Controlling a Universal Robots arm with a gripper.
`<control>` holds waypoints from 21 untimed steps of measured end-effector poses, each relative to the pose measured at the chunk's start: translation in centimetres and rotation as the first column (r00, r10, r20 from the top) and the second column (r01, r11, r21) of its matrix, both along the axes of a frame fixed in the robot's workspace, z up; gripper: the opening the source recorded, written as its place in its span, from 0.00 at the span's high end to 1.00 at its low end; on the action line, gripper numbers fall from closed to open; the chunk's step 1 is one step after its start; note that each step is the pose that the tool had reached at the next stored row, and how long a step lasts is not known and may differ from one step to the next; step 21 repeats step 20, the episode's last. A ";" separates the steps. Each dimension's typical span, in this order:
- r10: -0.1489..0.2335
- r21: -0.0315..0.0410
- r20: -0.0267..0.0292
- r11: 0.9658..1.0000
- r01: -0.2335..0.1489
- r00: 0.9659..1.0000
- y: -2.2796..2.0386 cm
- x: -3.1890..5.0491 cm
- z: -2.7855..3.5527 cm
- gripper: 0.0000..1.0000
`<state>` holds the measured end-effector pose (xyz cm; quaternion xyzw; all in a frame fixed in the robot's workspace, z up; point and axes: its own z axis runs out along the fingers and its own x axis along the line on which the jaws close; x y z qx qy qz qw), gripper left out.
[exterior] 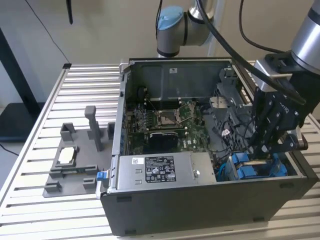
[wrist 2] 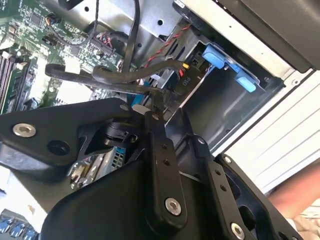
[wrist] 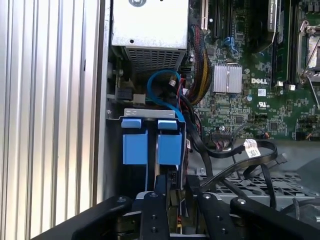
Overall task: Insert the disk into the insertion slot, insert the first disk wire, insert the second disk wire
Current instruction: 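Insert the second disk wire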
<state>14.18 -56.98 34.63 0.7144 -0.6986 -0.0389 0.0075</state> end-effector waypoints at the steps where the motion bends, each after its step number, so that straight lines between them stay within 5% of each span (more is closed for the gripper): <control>1: 0.000 0.000 0.000 1.000 0.000 1.000 0.00 0.00 0.09 0.69; 21: -0.001 0.000 0.000 1.000 0.001 1.000 0.00 -0.01 0.96 0.69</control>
